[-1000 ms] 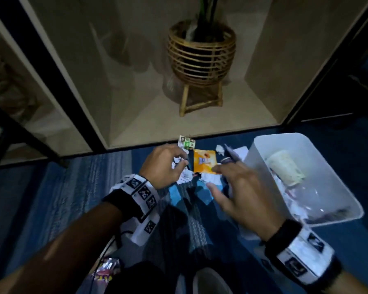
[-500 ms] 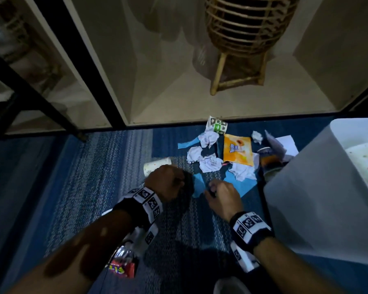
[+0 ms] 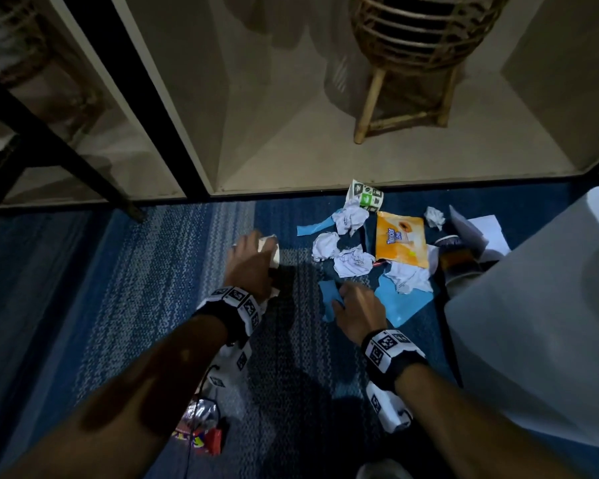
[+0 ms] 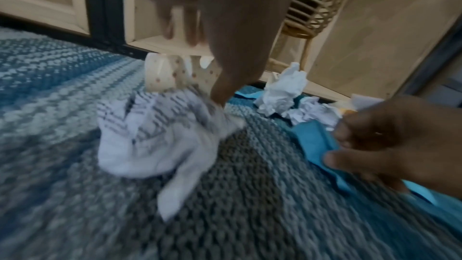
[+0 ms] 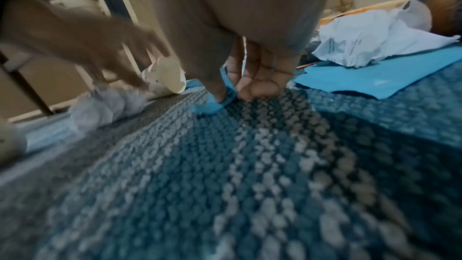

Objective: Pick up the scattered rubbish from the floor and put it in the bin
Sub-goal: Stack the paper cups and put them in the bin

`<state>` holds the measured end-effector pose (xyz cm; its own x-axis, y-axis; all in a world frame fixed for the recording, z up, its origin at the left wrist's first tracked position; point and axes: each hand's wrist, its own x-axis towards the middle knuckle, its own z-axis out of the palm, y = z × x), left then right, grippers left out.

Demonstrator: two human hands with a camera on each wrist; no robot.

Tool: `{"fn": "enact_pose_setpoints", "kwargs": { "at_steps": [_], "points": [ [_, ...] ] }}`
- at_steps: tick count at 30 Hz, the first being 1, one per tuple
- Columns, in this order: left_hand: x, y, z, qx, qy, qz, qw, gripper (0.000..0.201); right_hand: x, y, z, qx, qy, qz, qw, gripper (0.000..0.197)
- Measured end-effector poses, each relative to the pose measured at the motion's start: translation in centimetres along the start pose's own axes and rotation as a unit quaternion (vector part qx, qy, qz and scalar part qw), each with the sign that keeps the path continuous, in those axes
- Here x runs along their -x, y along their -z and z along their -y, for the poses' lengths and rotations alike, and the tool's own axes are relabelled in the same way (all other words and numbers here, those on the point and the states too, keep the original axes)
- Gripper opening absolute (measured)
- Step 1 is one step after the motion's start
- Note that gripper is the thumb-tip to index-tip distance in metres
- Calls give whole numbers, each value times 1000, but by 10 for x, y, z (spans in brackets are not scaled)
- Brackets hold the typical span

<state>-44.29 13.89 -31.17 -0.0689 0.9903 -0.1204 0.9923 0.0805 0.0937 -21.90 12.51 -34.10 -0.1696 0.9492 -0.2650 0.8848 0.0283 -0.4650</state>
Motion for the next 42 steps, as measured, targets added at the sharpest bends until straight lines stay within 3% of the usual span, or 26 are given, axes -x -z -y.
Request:
{"fn": "enact_pose_setpoints", "kwargs": {
  "at_steps": [3,5,9,13,17,19,22,26,31,34,37,42],
  "points": [
    [-11,-6,6,-24,2,35,999,113,1,3,-3,-21,10,-17,1000,15],
    [-16,-6,8,-37,-8,33,999,113,0,3,-6,-50,16,-29,998,27],
    [-22,-4,10,-57,-38,43,997,98,8,10,-3,-119,31,-86,989,43],
    [-20,-1,4,-12,-43,15,999,62,22,26,-1,-147,66,-129,978,36],
    [-2,20,-19,41,-69,-58,995,45,39,52,0,-166,96,-203,960,39],
    [11,39,-31,81,-96,-93,988,45,53,70,3,-172,94,-233,952,29],
    [29,80,-58,150,-155,-136,967,56,83,106,8,-170,87,-275,942,16],
    [50,145,-101,232,-186,-179,938,68,132,160,13,-189,111,-372,902,6],
    [73,202,-159,292,-250,-220,897,73,194,220,10,-142,113,-407,895,9],
    [85,231,-197,313,-302,-245,867,72,220,249,3,-145,101,-451,875,11],
    [91,250,-231,356,-347,-235,835,68,245,274,-10,-144,67,-490,857,8],
    [91,253,-282,382,-405,-195,808,63,273,299,-54,-102,16,-499,860,10]
  ]
}}
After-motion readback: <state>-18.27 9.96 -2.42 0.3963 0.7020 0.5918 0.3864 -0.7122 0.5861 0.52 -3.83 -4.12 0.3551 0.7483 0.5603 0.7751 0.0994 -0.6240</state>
